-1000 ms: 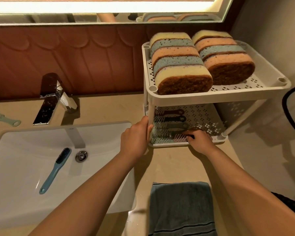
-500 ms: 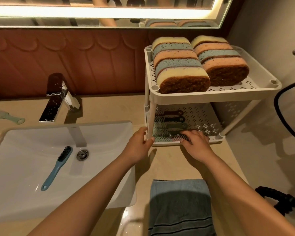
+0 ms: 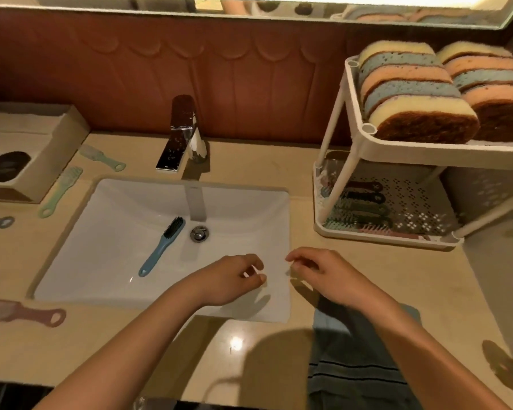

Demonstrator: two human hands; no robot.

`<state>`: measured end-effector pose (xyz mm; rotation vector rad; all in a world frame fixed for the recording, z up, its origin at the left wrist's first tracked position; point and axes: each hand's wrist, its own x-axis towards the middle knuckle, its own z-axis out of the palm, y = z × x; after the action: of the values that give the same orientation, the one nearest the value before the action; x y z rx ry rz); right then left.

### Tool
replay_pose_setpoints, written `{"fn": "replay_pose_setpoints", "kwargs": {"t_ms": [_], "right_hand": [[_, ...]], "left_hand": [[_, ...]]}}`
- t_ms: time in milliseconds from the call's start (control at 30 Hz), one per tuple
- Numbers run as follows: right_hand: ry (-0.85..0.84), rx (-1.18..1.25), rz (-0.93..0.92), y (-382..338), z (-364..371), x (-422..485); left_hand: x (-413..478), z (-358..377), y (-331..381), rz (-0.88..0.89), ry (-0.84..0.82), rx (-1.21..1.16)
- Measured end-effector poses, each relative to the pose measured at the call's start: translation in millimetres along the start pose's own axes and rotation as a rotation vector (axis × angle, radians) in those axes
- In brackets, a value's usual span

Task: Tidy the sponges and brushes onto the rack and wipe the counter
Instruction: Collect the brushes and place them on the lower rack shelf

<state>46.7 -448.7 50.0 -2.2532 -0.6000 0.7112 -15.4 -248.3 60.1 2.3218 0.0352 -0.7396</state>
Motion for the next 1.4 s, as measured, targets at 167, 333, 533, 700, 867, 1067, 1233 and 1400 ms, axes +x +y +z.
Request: {"fn": "replay_pose_setpoints", "kwargs": {"t_ms": [167,333,533,700,867,1067,1233,1400], "right_hand": [[-0.125,-0.064,-0.055,-35.2,36.5,10.4],[-0.196,-0.081,-0.107,-75.5,81.4,36.0],[-0.302,-0.104,-0.103,-125.2,142.6,76.1],[-0.357,-0.153,-0.131,-162.3,200.3,106.4],[-0.304,-0.264,-0.197,-207.1,260.5,127.4],[-0.273,-0.409,-0.230,-253.9,310.4,150.1],[-0.297,-0.513,-0.262,-264.1,337.5,159.6],[-0.283,-0.454,-0.259,-262.0,339.2,163.0]], "left_hand": [[-36.6,-11.2,-42.4,-0.062,0.016,-0.037],[-79.9,-33.6,-100.1,-0.175,0.097,-0.148],[-122.0,-54.7,-174.0,-0.330,0.262,-0.229],[-156.2,-66.8,-242.5,-0.468,0.494,-0.278],[-184.3,-80.9,-304.2,-0.552,0.746,-0.252],[-197.0,-95.4,-349.4,-0.733,0.866,-0.194],[-195.2,-106.1,-367.5,-0.836,0.839,-0.190],[-188.1,-110.8,-377.3,-0.892,0.763,-0.131]]}}
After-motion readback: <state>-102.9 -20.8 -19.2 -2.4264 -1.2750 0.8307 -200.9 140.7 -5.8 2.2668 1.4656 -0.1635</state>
